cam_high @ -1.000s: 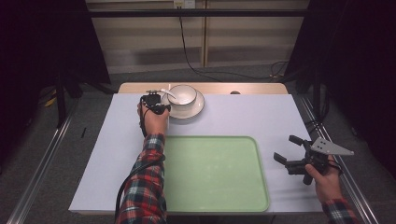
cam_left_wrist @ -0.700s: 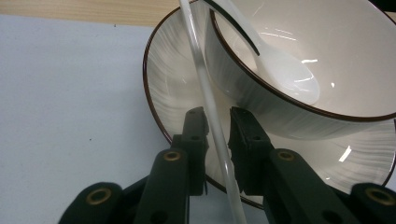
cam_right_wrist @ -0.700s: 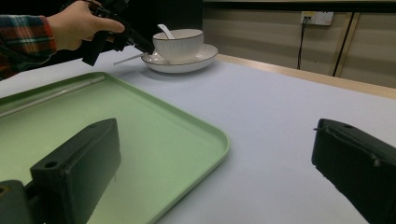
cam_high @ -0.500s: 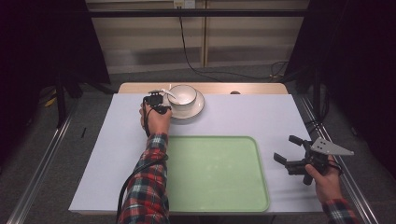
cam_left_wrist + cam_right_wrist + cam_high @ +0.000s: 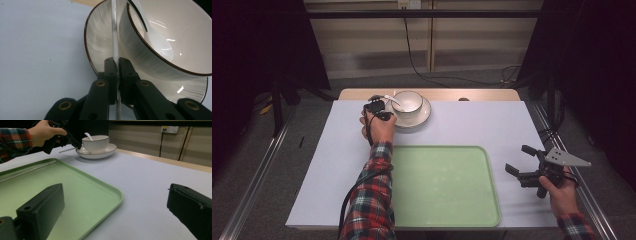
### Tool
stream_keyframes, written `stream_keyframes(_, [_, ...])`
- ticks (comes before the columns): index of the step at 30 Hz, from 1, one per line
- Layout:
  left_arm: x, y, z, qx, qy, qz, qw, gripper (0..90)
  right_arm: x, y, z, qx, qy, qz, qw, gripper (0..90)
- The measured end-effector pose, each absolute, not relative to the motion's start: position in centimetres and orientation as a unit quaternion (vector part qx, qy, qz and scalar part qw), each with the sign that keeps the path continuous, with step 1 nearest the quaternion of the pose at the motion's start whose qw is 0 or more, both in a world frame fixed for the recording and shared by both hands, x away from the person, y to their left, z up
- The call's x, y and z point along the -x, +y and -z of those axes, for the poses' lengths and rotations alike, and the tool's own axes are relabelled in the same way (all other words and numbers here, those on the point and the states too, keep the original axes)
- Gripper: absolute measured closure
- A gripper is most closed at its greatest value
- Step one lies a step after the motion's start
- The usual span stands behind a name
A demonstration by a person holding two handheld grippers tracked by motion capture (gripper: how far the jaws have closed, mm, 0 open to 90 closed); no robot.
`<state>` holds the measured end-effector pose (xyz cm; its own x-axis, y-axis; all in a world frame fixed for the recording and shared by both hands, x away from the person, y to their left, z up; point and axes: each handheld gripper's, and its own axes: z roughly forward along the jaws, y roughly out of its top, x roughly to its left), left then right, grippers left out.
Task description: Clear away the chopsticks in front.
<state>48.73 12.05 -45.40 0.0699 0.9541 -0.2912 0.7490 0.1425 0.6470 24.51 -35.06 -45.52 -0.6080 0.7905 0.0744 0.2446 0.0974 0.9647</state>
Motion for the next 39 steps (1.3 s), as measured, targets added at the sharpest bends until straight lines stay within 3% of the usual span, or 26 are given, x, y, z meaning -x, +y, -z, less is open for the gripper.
stream_keyframes(23, [-45.6,14.9,44.7,-0.608,0.683,-0.121,0.386,86.0,-24.5,-35.0,45.5,-0.367,0.700,-0.561,0.247,0.6])
stream_keyframes(39, [-42.7,16.6,44.2,-0.598,0.685,-0.135,0.393,86.0,-24.5,-34.9,45.4,-0.371,0.696,-0.562,0.249,0.6])
